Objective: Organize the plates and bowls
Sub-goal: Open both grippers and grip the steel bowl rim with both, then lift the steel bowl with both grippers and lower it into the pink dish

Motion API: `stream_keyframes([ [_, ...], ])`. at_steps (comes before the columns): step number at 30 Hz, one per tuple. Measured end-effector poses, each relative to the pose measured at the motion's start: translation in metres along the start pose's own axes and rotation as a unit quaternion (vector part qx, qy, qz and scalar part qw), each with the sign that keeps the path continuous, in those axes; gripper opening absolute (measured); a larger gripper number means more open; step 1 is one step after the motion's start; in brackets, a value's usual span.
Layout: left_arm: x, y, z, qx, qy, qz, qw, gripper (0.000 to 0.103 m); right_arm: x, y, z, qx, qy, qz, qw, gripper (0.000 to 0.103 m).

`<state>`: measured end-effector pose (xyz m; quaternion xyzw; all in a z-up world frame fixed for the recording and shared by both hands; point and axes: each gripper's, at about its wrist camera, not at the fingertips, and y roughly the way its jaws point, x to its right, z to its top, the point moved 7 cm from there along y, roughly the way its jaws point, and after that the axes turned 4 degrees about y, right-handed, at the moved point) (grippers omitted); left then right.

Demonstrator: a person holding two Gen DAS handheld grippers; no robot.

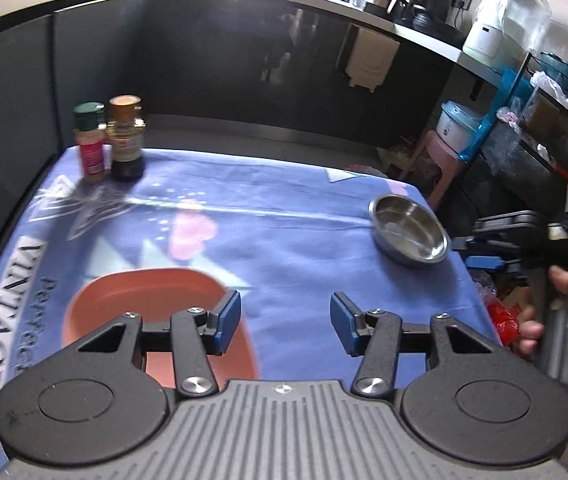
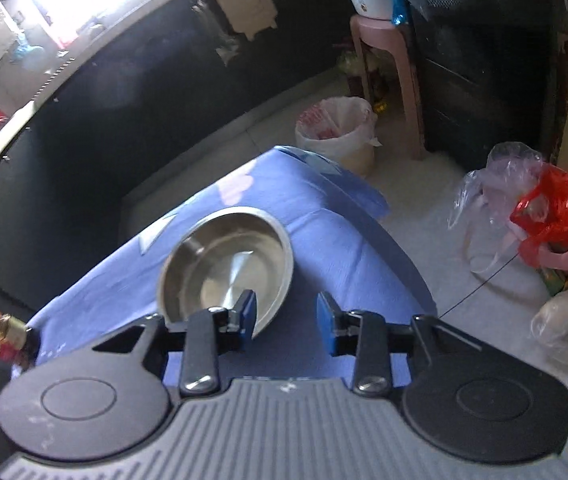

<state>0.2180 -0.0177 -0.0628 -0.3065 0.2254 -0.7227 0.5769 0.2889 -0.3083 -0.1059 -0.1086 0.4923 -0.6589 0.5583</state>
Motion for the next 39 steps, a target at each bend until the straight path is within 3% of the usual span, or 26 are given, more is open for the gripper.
stream_keyframes([
  [4,0.020,0.019,0.013,-0.002,0.013,-0.001,0.9999,0.047,0.005,0.017,0.004,-0.006,0.017,0.004,1.000,0.032],
  [7,0.032,0.039,0.027,-0.005,-0.004,-0.014,0.9999,0.053,0.008,0.026,0.008,-0.011,0.022,0.004,1.000,0.031],
  [9,0.040,0.056,0.037,-0.009,-0.011,-0.014,0.9998,0.053,0.009,0.029,0.009,-0.014,0.023,0.010,1.000,0.026],
  [12,0.059,0.088,0.048,-0.020,-0.008,-0.014,0.9997,0.053,0.006,0.030,0.009,-0.017,0.008,0.033,0.999,0.006],
  [20,0.070,0.158,0.040,-0.071,-0.017,0.024,0.9970,0.052,-0.001,0.015,-0.012,-0.052,-0.055,0.077,0.994,0.006],
  [22,0.070,0.165,0.040,-0.075,-0.026,0.013,0.9967,0.045,-0.002,0.014,-0.013,-0.051,-0.062,0.077,0.994,0.006],
  [23,0.072,0.167,0.039,-0.078,-0.027,0.002,0.9966,0.032,-0.003,0.014,-0.013,-0.051,-0.064,0.077,0.994,0.006],
  [24,0.076,0.170,0.039,-0.082,-0.022,-0.011,0.9964,0.012,-0.004,0.015,-0.014,-0.050,-0.065,0.078,0.994,0.006],
  [25,0.081,0.171,0.038,-0.087,-0.012,-0.022,0.9959,0.010,-0.004,0.016,-0.014,-0.050,-0.065,0.077,0.994,0.007],
  [30,0.096,0.152,0.039,-0.053,0.055,-0.006,0.9971,0.010,-0.002,0.007,-0.015,-0.047,-0.061,0.079,0.994,0.007],
  [39,0.079,0.062,0.050,-0.009,0.069,-0.018,0.9974,0.012,-0.040,-0.068,-0.028,-0.013,-0.094,0.131,0.987,0.009],
])
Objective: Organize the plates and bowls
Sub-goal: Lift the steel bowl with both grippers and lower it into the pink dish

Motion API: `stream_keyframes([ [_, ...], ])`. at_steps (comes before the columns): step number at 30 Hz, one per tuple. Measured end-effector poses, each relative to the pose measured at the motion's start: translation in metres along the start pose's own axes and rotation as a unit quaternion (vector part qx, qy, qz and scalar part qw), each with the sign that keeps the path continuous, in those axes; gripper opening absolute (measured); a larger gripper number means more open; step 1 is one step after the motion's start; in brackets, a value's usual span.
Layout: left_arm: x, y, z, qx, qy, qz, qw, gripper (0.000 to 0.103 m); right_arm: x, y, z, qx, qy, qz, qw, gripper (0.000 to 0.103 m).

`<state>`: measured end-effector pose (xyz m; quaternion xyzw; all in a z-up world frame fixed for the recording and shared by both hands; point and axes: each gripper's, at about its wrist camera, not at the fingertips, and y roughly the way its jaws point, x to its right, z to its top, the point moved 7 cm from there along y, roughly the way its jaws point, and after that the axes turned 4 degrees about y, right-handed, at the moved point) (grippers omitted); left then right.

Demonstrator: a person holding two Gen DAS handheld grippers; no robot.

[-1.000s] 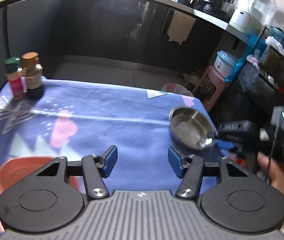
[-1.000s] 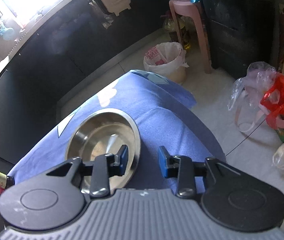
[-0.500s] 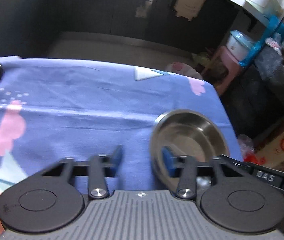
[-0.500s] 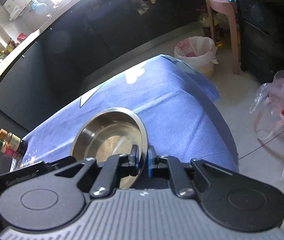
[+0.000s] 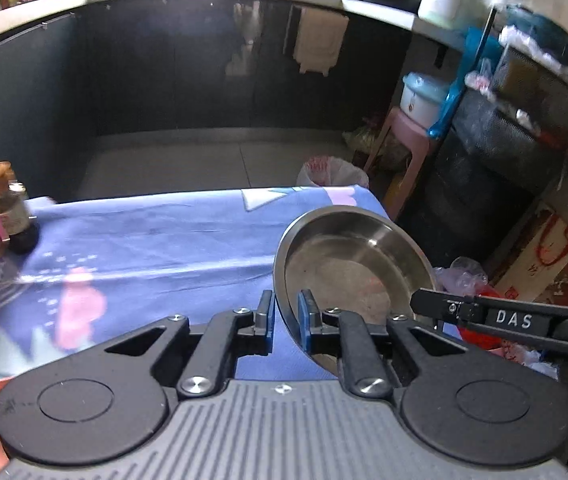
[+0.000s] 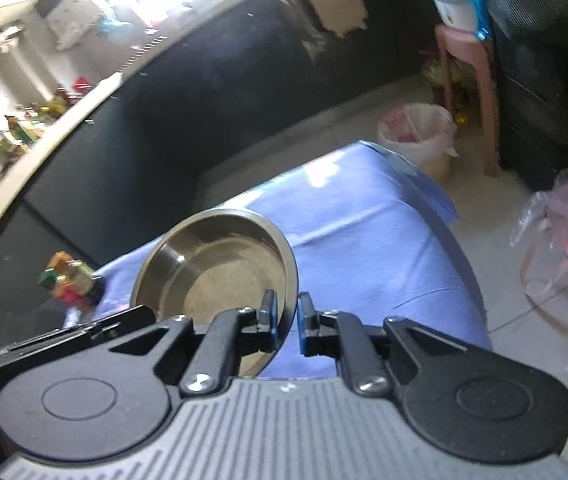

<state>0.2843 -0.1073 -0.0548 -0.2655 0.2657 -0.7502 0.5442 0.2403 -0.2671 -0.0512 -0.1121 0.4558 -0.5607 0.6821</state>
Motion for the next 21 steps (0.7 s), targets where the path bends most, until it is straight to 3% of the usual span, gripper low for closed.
stream_keyframes([
  [7,-0.053,-0.075,-0.023,0.024,-0.036,0.028,0.9987,0.012,-0.077,-0.029,-0.032,-0.006,-0.062,0.050,0.997,0.011],
  [13,-0.117,-0.118,-0.076,0.004,-0.094,0.084,0.9920,0.013,-0.138,-0.007,-0.082,-0.058,-0.112,0.082,0.989,0.011],
  [16,-0.145,-0.126,-0.097,-0.001,-0.118,0.104,0.9875,0.015,-0.159,0.012,-0.105,-0.088,-0.127,0.087,0.984,0.011],
  [21,-0.176,-0.120,-0.117,-0.016,-0.149,0.107,0.9829,0.015,-0.180,0.033,-0.123,-0.109,-0.148,0.073,0.980,0.011],
])
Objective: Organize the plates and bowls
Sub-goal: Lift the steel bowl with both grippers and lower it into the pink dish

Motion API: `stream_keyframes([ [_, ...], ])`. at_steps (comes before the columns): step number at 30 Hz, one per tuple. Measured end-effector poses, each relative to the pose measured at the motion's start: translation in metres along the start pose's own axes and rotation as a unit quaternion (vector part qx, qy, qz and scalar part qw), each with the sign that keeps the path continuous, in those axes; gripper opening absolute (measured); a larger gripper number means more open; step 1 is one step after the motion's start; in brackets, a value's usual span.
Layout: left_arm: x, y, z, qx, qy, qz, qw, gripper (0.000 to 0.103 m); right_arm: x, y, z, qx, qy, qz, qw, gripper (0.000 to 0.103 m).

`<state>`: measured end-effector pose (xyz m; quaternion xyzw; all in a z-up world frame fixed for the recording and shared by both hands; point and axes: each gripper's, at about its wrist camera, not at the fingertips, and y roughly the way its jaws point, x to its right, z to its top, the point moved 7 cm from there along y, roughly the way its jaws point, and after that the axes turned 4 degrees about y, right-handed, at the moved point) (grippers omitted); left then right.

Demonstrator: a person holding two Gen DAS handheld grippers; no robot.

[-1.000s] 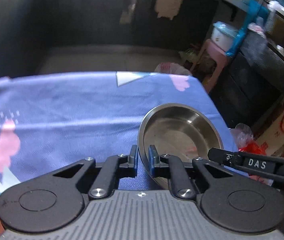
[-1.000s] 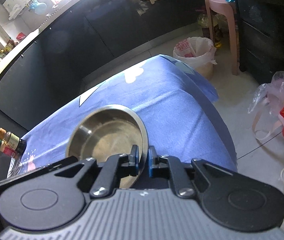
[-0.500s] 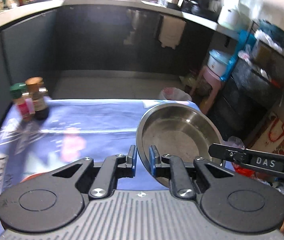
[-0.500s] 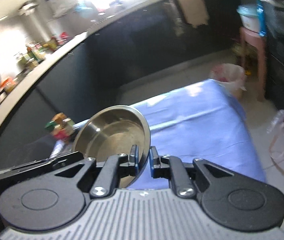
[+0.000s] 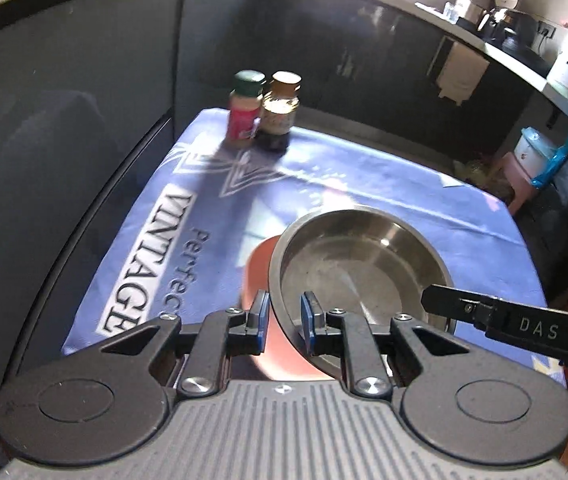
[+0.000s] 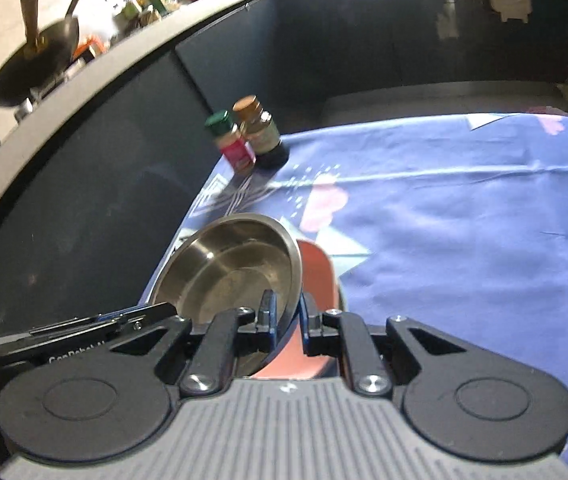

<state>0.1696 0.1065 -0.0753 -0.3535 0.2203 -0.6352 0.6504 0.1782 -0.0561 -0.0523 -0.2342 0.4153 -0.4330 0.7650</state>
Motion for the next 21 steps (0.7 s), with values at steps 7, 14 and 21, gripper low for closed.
stream_keyframes([
  [7,-0.003,0.022,-0.008,-0.016,0.009,-0.007,0.9998,0.018,0.005,0.019,-0.014,-0.023,0.002,-0.025,0.999,0.011],
  [14,-0.002,0.029,-0.009,-0.009,0.023,0.003,0.9997,0.023,0.012,0.034,-0.017,-0.034,0.006,-0.038,0.999,0.011],
  [21,-0.011,0.027,-0.008,0.001,0.014,0.012,0.9998,0.033,0.017,0.040,-0.018,-0.038,0.004,-0.041,0.998,0.011],
])
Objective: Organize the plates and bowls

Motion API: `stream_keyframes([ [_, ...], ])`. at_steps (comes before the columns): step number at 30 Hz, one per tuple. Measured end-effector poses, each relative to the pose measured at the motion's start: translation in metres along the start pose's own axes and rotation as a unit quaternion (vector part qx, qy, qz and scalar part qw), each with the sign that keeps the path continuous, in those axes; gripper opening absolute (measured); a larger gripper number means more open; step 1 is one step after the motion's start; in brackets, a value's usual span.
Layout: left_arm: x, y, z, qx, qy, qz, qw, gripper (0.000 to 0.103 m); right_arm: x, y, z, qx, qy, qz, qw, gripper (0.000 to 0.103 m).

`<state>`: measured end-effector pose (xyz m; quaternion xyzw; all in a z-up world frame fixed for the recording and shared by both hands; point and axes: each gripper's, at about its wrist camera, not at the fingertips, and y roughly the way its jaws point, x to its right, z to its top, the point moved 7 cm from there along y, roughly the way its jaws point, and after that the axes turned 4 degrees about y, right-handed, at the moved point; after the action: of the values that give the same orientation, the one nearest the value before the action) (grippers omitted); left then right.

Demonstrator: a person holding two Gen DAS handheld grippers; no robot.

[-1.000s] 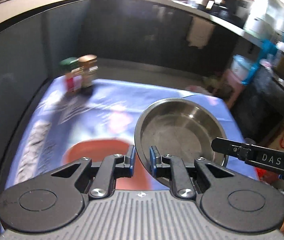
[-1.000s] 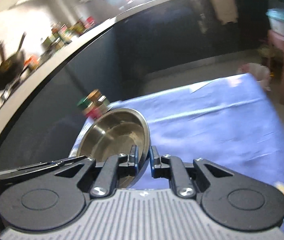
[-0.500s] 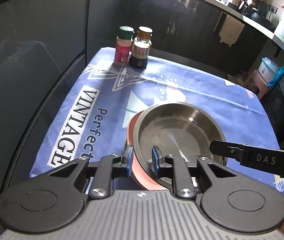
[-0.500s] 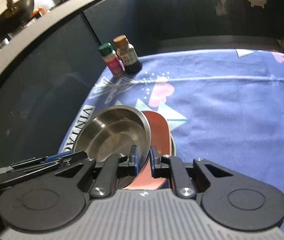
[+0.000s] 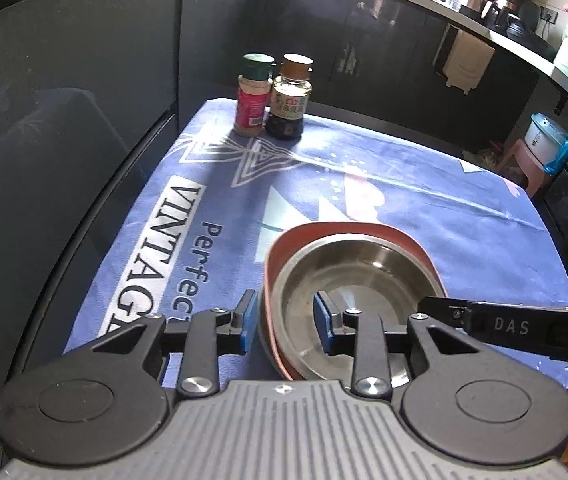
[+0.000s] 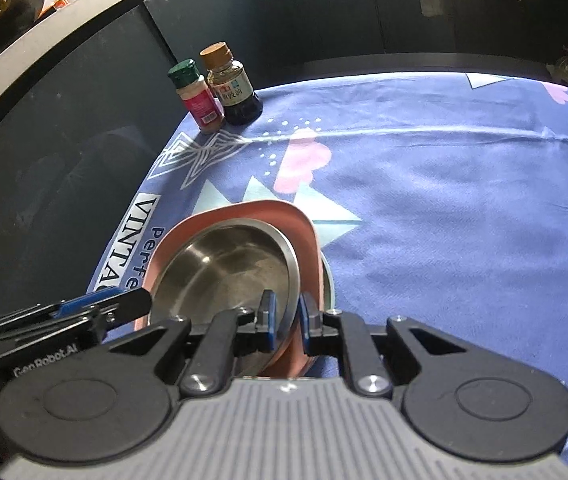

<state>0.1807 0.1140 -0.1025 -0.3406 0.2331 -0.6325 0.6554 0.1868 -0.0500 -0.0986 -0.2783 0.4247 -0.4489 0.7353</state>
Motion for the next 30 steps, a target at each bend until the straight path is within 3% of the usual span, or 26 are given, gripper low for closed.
stream_keyframes([
  [4,-0.009,-0.001,0.000,0.007,-0.011,0.011,0.9999,0.038,0.001,-0.002,0.002,0.008,-0.001,-0.002,1.000,0.013],
  [6,-0.012,-0.002,0.000,0.007,-0.016,0.010,0.9998,0.040,0.001,-0.006,0.002,0.011,0.000,0.007,1.000,0.019],
  [8,-0.015,-0.002,-0.001,0.008,-0.023,0.011,0.9997,0.044,0.000,-0.013,0.003,0.019,0.010,0.029,0.999,0.041],
  [10,-0.017,-0.003,-0.002,0.011,-0.024,0.015,0.9995,0.045,0.000,-0.021,0.007,0.041,0.009,0.017,0.999,0.049],
  [14,-0.020,-0.002,-0.005,0.009,-0.027,0.016,0.9995,0.053,0.004,-0.031,0.010,0.053,0.000,0.009,0.999,0.050],
  [24,-0.018,0.005,-0.012,-0.004,-0.019,0.016,0.9997,0.070,0.020,-0.015,-0.001,0.014,0.032,0.012,0.999,0.050],
  [30,-0.017,0.011,-0.015,-0.016,-0.026,0.004,0.9995,0.072,0.021,-0.006,-0.002,-0.005,0.037,0.022,0.999,0.050],
])
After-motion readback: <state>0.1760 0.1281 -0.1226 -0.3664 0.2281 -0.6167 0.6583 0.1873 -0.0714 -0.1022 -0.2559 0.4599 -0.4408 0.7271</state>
